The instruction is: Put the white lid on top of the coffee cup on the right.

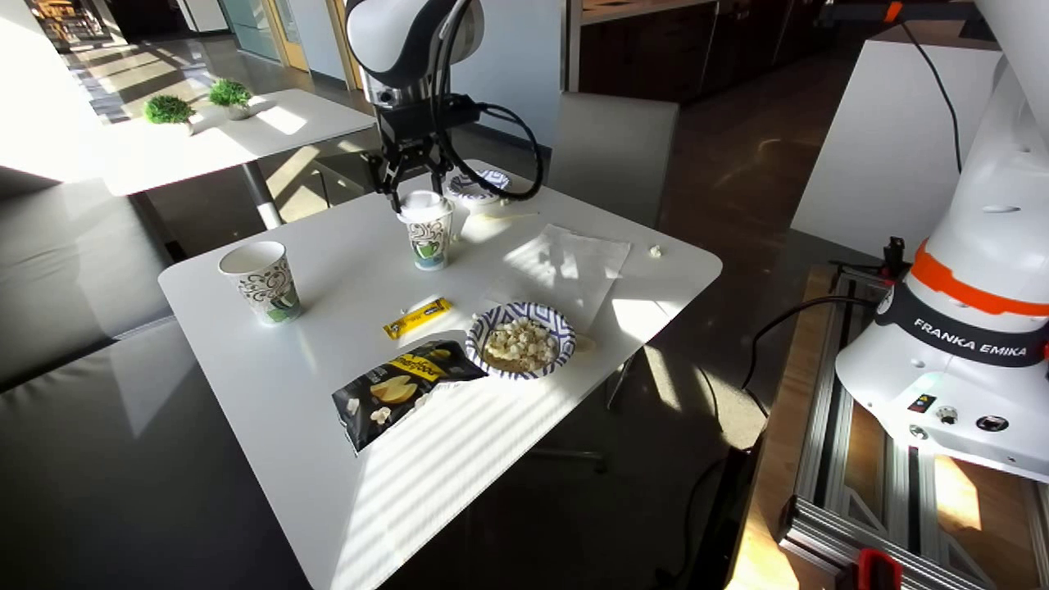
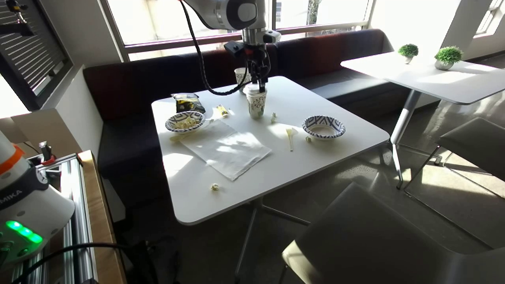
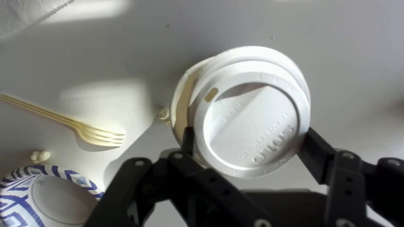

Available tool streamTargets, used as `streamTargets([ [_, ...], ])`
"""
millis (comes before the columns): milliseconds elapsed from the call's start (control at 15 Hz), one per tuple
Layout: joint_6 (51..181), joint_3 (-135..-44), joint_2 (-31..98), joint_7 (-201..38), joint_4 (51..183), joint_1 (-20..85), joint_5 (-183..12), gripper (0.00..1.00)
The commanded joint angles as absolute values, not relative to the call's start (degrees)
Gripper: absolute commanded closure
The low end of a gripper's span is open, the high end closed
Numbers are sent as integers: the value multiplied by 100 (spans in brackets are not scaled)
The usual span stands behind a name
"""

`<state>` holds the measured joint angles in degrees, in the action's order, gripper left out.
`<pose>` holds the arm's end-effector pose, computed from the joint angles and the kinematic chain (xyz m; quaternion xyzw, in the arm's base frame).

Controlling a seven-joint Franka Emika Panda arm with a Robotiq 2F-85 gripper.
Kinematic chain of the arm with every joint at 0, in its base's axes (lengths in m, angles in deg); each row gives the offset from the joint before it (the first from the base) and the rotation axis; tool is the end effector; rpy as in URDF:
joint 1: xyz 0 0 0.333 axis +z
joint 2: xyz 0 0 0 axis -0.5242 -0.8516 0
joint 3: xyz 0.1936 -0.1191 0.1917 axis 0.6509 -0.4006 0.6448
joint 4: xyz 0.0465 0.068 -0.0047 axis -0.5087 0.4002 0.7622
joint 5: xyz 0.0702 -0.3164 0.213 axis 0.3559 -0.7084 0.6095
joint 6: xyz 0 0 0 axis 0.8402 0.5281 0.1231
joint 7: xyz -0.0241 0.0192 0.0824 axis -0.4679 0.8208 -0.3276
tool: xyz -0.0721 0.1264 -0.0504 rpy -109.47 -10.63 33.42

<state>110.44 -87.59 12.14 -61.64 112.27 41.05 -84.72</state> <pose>0.6959 0.0934 0.2186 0.9901 -0.1349 0.0378 0.0118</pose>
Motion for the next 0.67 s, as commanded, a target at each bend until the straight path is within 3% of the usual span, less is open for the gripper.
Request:
streamTargets([
  [0,10709,-8772,1053,-6196,10948,4111,-8435,19],
  [600,10565,-8814,1010,-6156,10760,4138,-8499,42],
])
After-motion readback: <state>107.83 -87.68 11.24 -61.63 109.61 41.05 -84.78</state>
